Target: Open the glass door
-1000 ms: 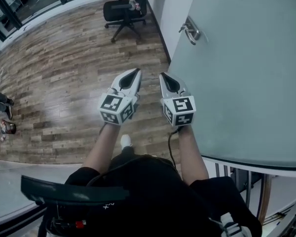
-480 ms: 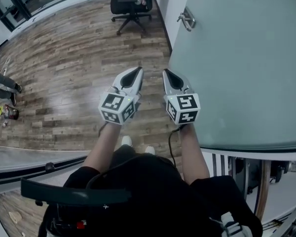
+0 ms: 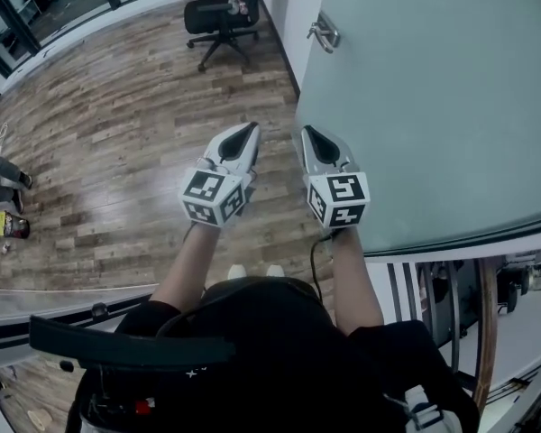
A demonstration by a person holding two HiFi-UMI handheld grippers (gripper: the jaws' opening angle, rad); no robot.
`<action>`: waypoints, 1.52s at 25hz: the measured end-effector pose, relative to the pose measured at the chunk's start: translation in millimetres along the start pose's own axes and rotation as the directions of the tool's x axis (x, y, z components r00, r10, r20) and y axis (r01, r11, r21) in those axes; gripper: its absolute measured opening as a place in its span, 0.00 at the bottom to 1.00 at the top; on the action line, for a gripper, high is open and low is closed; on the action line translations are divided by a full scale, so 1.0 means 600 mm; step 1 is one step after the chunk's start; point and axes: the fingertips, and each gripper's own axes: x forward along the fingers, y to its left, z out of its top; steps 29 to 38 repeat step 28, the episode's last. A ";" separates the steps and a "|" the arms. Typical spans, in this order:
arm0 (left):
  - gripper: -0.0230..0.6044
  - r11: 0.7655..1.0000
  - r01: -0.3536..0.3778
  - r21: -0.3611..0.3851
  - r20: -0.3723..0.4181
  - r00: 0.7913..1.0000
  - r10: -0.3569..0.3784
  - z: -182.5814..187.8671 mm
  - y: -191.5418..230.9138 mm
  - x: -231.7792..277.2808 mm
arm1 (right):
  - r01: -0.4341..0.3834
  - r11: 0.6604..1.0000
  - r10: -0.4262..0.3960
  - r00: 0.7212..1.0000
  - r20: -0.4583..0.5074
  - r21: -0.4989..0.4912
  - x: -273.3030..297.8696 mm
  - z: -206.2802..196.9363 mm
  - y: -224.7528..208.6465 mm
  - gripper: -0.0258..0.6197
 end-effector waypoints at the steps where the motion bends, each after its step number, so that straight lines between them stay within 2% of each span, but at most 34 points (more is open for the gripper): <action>1: 0.03 1.000 0.007 -0.001 -0.001 1.000 -0.007 -0.001 -0.002 0.000 | 0.004 1.000 -0.004 1.000 0.002 0.005 -0.004 0.001 -0.001 0.04; 8: 0.03 0.999 0.053 -0.007 -0.013 0.999 -0.053 -0.008 -0.020 0.004 | 0.036 0.999 -0.036 0.999 -0.004 0.020 -0.023 -0.001 -0.010 0.04; 24: 0.03 0.994 0.107 -0.013 -0.009 0.994 -0.108 -0.010 -0.018 0.015 | 0.101 0.995 -0.101 0.995 -0.025 0.003 -0.025 -0.010 -0.023 0.04; 38: 0.03 0.993 0.117 -0.015 -0.008 0.993 -0.117 -0.011 -0.010 0.015 | 0.111 0.994 -0.111 0.993 -0.031 -0.002 -0.019 -0.014 -0.019 0.04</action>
